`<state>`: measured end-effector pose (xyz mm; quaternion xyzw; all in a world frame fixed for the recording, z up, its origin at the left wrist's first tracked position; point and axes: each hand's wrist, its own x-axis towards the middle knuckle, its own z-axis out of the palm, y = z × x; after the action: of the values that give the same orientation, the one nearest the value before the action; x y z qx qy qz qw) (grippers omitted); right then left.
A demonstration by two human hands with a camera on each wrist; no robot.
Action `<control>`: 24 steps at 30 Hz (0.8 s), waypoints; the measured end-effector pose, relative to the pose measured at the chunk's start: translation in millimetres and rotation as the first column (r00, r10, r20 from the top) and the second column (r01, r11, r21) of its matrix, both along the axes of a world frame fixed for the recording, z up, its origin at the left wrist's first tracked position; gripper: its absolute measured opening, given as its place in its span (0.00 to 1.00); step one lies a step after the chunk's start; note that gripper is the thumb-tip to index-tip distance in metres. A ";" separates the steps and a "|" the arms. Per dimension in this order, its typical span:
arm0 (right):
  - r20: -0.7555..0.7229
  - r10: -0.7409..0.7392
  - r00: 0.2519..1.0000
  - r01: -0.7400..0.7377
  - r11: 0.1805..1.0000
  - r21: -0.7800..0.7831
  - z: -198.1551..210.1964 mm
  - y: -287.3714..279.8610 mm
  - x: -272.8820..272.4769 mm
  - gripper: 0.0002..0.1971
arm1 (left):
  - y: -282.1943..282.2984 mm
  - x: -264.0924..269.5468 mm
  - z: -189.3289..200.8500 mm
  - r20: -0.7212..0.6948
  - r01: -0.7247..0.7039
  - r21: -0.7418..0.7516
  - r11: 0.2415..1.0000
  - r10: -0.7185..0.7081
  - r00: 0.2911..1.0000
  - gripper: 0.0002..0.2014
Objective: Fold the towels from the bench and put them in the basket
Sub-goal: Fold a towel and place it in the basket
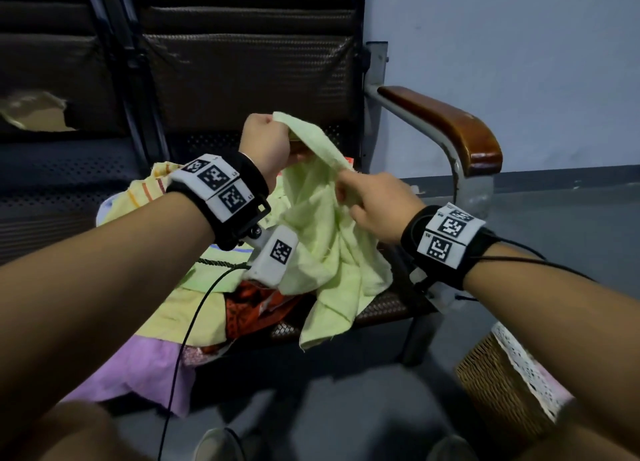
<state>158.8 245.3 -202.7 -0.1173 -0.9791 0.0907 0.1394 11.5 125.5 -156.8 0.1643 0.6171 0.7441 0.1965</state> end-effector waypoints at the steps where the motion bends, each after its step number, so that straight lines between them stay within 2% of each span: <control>1: -0.018 -0.063 0.998 0.063 0.998 0.016 0.6 2.2 -1.2 0.13 | -0.3 -2.4 -1.9 -0.043 -0.018 -0.024 1.000 0.017 0.999 0.16; 4: -0.108 -0.176 0.978 0.170 0.984 -0.060 4.3 7.9 -3.1 0.13 | -3.9 -8.2 -6.0 -0.064 -0.090 -0.042 0.995 0.087 0.994 0.08; 7: -0.142 -0.179 0.974 0.157 0.975 -0.155 6.8 2.4 -2.4 0.15 | -8.9 -9.3 -12.1 -0.022 -0.095 -0.053 0.994 0.094 0.995 0.09; 10: -0.078 -0.099 0.992 0.085 0.982 -0.169 6.5 -13.4 -3.6 0.21 | -11.6 -5.9 -15.4 -0.004 -0.016 -0.061 0.998 0.016 1.000 0.11; 14: -0.019 -0.130 0.991 0.121 0.961 -0.250 1.3 -24.3 -13.8 0.17 | -8.7 7.8 -9.0 0.054 0.106 0.020 0.994 -0.107 0.993 0.10; 16: -0.002 -0.162 0.987 0.156 0.955 -0.252 -4.9 -27.2 -20.0 0.26 | -5.2 16.2 -6.7 0.048 0.167 0.038 0.985 -0.169 0.984 0.12; 17: -0.006 -0.190 0.982 0.182 0.948 -0.263 -7.7 -27.7 -23.1 0.28 | -3.4 20.4 -6.4 0.045 0.185 0.048 0.982 -0.187 0.981 0.11; 19: -0.038 -0.291 0.956 0.263 0.906 -0.332 -10.8 -24.1 -28.8 0.25 | -1.0 26.0 -5.7 0.039 0.202 0.060 0.977 -0.205 0.978 0.04; 21: -0.063 -0.401 0.914 0.346 0.850 -0.398 -11.3 -14.2 -32.7 0.18 | -0.7 24.9 -6.1 0.024 0.188 0.057 0.981 -0.189 0.982 0.08; 24: -0.148 -0.463 0.874 0.367 0.828 -0.423 -10.8 -1.0 -31.7 0.21 | -4.4 12.6 -10.6 -0.032 0.100 0.032 0.995 -0.099 0.995 0.13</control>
<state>127.1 244.3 -213.5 -0.3414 -0.8679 0.2607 0.2494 24.0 121.1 -167.4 0.2095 0.5986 0.7409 0.2210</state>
